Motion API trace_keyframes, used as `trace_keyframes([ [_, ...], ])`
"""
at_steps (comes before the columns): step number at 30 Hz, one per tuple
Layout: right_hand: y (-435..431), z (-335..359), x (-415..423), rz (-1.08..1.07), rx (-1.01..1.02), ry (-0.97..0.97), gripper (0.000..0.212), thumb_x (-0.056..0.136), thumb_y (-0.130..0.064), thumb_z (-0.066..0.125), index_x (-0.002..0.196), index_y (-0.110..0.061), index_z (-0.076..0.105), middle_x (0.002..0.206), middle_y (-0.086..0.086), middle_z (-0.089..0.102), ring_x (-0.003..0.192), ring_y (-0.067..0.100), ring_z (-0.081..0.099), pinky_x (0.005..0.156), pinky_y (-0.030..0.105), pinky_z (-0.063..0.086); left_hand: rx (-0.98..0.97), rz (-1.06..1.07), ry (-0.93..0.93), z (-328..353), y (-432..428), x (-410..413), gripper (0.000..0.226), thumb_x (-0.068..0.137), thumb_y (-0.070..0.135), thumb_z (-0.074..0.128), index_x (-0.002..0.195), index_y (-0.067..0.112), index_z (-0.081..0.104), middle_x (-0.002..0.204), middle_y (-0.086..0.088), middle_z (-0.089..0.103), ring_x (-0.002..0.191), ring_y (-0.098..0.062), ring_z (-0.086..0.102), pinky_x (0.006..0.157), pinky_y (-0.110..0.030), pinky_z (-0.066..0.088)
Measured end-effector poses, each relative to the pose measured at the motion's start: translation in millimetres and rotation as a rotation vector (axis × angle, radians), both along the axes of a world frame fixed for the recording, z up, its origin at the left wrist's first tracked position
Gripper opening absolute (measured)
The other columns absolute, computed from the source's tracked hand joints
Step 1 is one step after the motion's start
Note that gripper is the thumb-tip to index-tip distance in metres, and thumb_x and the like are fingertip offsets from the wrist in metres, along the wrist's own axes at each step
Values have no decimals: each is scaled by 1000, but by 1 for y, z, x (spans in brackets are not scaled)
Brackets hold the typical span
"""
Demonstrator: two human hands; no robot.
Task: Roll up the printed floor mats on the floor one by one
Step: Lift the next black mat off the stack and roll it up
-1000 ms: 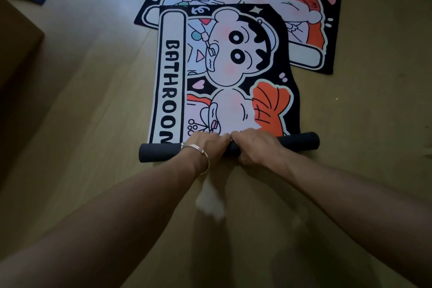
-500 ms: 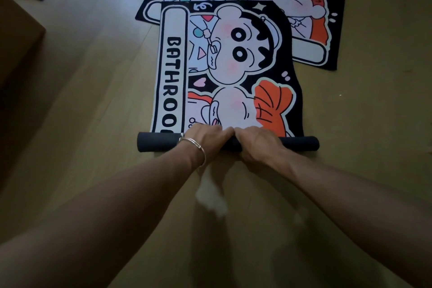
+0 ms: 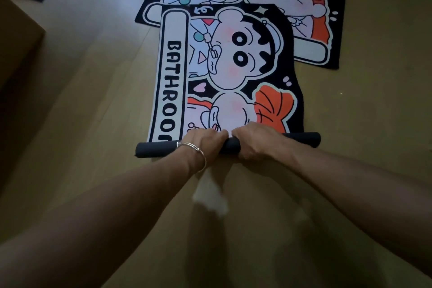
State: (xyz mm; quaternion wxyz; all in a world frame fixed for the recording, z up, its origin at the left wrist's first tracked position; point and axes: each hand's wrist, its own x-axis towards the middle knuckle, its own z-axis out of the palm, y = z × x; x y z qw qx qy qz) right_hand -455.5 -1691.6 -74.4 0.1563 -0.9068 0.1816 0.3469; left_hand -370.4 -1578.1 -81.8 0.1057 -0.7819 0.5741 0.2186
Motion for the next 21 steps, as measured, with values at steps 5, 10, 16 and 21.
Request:
trace_keyframes([
  [5,8,-6,-15,25,-108,-183,23,88,-17,58,103,-19,41,94,3,51,83,21,54,72,36,49,32,-30,17,3,-5,9,26,91,20,53,116,17,47,97,-7,59,72,-20,48,64,-32,41],
  [10,-6,-5,-7,-8,-21,-76,20,86,-17,59,96,-21,42,86,2,53,73,18,53,64,32,46,-108,-42,-69,-4,5,0,37,89,19,58,118,19,35,105,-4,52,89,-23,57,64,-32,40],
  [16,3,-5,-16,-47,-87,-213,25,86,-19,61,99,-21,40,90,0,50,78,19,50,69,33,45,9,-14,-8,1,-7,11,20,92,17,50,112,15,44,94,-8,60,70,-22,48,62,-34,40],
  [21,-3,1,-8,-35,-72,-105,20,89,-16,57,104,-19,44,86,1,50,75,19,51,66,33,44,-67,-17,-50,0,-2,8,31,90,19,53,116,19,35,100,-6,56,79,-24,57,61,-33,38],
])
